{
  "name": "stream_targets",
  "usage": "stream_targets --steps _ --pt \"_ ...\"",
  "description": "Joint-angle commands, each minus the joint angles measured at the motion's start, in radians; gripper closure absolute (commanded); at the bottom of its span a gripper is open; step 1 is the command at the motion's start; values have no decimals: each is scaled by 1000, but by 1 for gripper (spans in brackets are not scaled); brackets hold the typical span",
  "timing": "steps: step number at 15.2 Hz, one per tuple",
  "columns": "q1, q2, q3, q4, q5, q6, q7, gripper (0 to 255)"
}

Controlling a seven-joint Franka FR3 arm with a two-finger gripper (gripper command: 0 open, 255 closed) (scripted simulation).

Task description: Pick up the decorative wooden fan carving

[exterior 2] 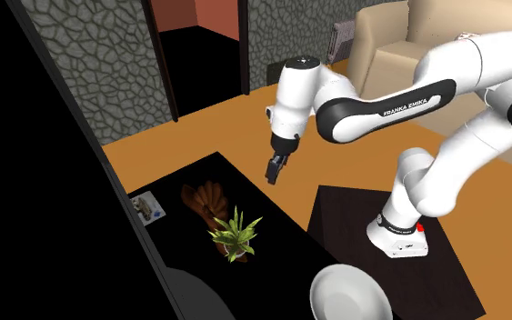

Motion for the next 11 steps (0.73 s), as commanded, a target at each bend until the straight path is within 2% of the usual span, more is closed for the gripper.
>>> stream_targets --steps 1,6,11 --pt "-11 72 21 52 -14 36 62 0" --pt "-29 254 66 199 -76 100 223 0" --pt "-28 442 85 384 -163 124 382 0"
